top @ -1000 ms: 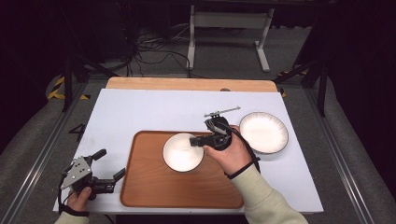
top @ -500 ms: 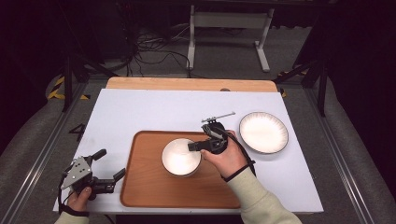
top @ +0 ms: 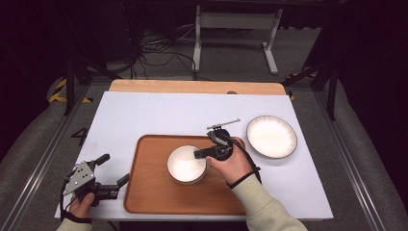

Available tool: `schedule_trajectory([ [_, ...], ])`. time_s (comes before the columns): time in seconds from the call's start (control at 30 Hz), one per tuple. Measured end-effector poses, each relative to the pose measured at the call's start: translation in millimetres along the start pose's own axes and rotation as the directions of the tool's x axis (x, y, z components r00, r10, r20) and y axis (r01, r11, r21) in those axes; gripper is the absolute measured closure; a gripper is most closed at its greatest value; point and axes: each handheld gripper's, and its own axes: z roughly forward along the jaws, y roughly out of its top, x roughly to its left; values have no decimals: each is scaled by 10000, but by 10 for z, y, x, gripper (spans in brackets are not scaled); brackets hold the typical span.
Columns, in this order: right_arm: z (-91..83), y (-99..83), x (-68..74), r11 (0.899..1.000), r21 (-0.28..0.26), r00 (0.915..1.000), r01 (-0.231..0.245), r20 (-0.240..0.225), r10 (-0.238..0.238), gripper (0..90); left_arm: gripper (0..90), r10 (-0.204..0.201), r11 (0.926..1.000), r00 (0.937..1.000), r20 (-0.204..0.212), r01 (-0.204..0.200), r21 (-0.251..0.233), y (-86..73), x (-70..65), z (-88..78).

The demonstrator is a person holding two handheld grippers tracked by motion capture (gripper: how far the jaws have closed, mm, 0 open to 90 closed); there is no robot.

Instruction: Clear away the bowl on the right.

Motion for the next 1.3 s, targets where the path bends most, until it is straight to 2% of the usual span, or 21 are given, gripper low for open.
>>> schedule_trajectory([
  [0.5, 99, -41, -77, 9997, 176, 9998, -146, 165, 143, 757, 2, 45, 10000, 10000, -23, -45, 1, 1, -3, 3],
  [1.3, 143, -90, -139, 9998, 212, 9995, -26, 322, 19, 765, 2, 40, 10000, 10000, -37, -40, 0, 0, -5, 3],
])
